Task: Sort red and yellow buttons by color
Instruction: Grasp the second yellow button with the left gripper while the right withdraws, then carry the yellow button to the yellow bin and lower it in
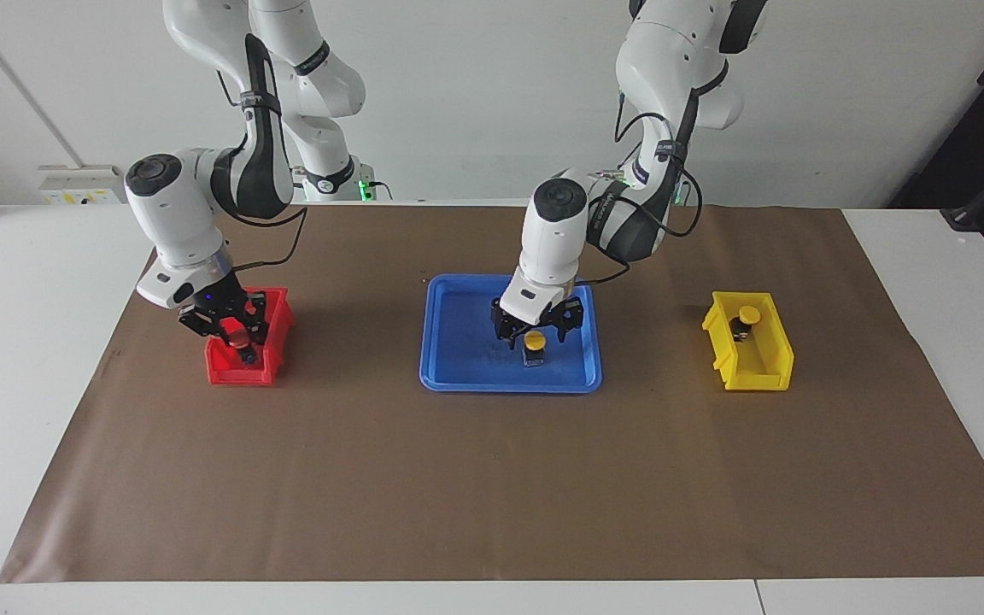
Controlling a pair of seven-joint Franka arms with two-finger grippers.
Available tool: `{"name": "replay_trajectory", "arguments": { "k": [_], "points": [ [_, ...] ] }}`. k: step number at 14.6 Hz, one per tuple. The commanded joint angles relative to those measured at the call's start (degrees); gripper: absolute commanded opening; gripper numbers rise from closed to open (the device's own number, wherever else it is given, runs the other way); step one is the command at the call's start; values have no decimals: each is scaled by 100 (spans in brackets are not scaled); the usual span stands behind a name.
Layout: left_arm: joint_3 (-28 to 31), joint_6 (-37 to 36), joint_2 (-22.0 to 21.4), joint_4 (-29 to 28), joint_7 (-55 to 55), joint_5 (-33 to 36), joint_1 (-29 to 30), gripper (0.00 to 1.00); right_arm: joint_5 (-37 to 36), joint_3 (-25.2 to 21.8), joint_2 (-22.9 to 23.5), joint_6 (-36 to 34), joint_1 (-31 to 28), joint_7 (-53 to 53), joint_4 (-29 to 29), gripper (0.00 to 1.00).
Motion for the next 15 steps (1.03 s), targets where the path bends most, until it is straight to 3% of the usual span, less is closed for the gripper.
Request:
{"name": "replay_trajectory", "arguments": {
  "k": [1,2,3,4,7,9,11,15],
  "points": [
    [66,89,-133,-145,-88,-121,-73,82,115,46,-58,109,-56,-116,-106,60],
    [66,106,-133,-136,-236,-278,-82,33,115,37,-58,91,-56,-116,-80,79],
    [75,167,-133,-145,-368,-315,-82,2,115,37,-58,30,-65,-124,-18,90],
    [75,212,-124,-127,-404,-332,-65,1,115,37,-15,-162,-74,-142,156,97],
    [110,-15,-159,126,-343,-333,40,1,106,37,47,-1312,-83,-116,1113,99],
    [136,-961,-316,836,-282,-306,320,1,115,54,4,-2110,-57,-81,1798,99],
    [145,-2086,-527,1479,409,-341,724,1,106,72,-75,-3024,-39,347,2449,99],
    [145,-2811,-1019,1280,2420,-350,1891,1,98,46,-287,-4853,-91,903,3662,100]
  ]
}}
